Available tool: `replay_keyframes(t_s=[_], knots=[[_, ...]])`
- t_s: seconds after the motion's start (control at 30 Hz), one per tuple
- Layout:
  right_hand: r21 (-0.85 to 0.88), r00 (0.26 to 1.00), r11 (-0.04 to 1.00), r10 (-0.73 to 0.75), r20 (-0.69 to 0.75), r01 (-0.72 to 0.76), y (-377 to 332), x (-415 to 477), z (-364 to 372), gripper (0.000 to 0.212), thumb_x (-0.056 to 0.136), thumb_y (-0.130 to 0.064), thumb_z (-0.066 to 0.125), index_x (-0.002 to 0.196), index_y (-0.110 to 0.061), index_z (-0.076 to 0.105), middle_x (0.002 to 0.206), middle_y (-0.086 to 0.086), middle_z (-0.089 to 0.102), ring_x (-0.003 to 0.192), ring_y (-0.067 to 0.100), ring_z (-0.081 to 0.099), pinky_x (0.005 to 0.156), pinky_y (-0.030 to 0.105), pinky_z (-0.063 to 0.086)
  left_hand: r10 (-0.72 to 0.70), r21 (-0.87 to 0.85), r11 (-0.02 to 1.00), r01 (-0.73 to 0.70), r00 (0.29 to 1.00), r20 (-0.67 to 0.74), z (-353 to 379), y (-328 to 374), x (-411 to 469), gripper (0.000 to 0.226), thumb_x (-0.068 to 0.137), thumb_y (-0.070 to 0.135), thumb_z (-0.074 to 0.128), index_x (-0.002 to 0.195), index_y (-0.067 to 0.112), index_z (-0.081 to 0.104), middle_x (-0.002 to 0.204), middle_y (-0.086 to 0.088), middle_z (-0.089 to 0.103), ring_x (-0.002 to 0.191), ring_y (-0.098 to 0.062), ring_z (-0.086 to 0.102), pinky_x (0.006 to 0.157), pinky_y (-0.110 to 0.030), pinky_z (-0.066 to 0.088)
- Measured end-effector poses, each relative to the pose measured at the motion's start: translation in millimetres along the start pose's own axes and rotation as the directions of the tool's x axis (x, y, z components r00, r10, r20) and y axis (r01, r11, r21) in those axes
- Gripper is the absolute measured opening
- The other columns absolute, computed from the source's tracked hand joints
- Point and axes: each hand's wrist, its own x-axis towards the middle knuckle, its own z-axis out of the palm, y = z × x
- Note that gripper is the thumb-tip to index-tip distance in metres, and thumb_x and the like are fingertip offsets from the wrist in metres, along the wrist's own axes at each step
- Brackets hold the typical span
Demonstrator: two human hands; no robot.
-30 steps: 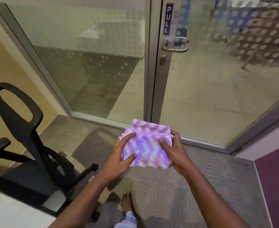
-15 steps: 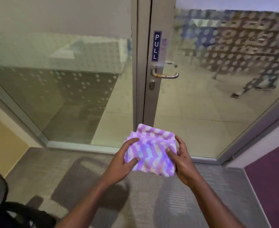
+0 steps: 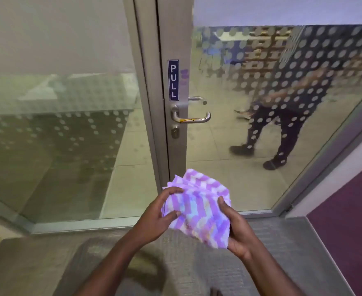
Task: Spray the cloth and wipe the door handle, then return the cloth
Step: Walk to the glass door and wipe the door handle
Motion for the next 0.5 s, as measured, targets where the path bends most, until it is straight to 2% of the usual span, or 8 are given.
replay_keyframes(t_s=[0.07,0.13,0.2,0.27,0.37,0.43,0.5], knots=[[0.047,1.0,0.999,0.008,-0.002,-0.008,-14.1,6.7,-3.9,0.062,0.094,-0.038,0.055,0.141,0.0,0.043,0.147,0.026,0.041,0.135,0.04,0.041,0.113,0.055,0.031,-0.016,-0.002,1.0,0.016,1.0,0.007,5.1,4.3,15.3,0.045,0.087,0.002,0.063,0.121,0.03,0.054,0.128,0.026,0.052,0.128,0.01,0.04,0.095,0.001,0.028],[0.1,0.999,0.994,0.044,0.014,-0.045,-27.9,12.9,-8.7,0.061,0.096,-0.039,0.049,0.142,0.0,0.041,0.145,0.025,0.044,0.133,0.039,0.044,0.11,0.054,0.037,-0.02,0.001,1.0,0.02,1.0,0.012,10.4,8.5,30.9,0.046,0.087,0.002,0.063,0.121,0.031,0.055,0.129,0.025,0.052,0.128,0.009,0.039,0.096,0.0,0.029],[0.156,0.996,0.984,0.079,0.03,-0.083,-42.3,18.2,-9.9,0.063,0.101,-0.043,0.032,0.147,0.0,0.029,0.149,0.024,0.039,0.138,0.037,0.037,0.118,0.051,0.022,-0.026,0.013,1.0,0.026,1.0,0.016,15.7,13.0,47.3,0.047,0.086,0.004,0.064,0.121,0.034,0.055,0.131,0.024,0.052,0.131,0.007,0.038,0.098,-0.003,0.03],[0.153,0.995,0.984,0.086,0.059,-0.094,-57.1,22.4,-9.7,0.071,0.1,-0.049,0.009,0.149,-0.001,0.026,0.152,0.021,0.035,0.141,0.034,0.031,0.12,0.046,0.006,-0.033,0.017,0.999,0.032,0.999,0.015,21.8,17.5,64.1,0.048,0.086,0.005,0.064,0.119,0.038,0.055,0.132,0.024,0.051,0.132,0.006,0.037,0.098,-0.003,0.031],[0.073,0.981,0.994,0.065,0.183,-0.08,-82.4,24.0,0.5,0.089,0.09,-0.054,-0.015,0.147,-0.007,0.035,0.145,0.007,0.044,0.132,0.02,0.034,0.11,0.036,0.007,-0.043,0.018,0.999,0.043,0.999,0.001,31.6,23.0,87.9,0.05,0.086,0.005,0.065,0.117,0.043,0.056,0.132,0.026,0.051,0.132,0.007,0.036,0.1,-0.004,0.03],[0.064,0.968,0.994,0.073,0.241,-0.091,-97.4,25.7,8.0,0.09,0.086,-0.056,-0.013,0.144,-0.009,0.039,0.137,0.002,0.045,0.124,0.014,0.032,0.104,0.033,0.01,-0.062,-0.005,0.998,0.062,0.998,0.003,37.1,24.9,100.7,0.05,0.086,0.006,0.065,0.118,0.043,0.057,0.132,0.027,0.051,0.132,0.008,0.036,0.106,-0.014,0.031],[0.134,0.968,0.975,0.145,0.205,-0.175,-107.7,29.8,7.4,0.087,0.084,-0.062,-0.001,0.144,-0.01,0.032,0.129,0.001,0.037,0.117,0.014,0.022,0.099,0.027,0.012,-0.089,-0.028,0.996,0.089,0.996,0.017,40.4,24.4,110.9,0.049,0.086,0.007,0.066,0.119,0.042,0.058,0.132,0.026,0.052,0.132,0.005,0.039,0.108,-0.023,0.033]])
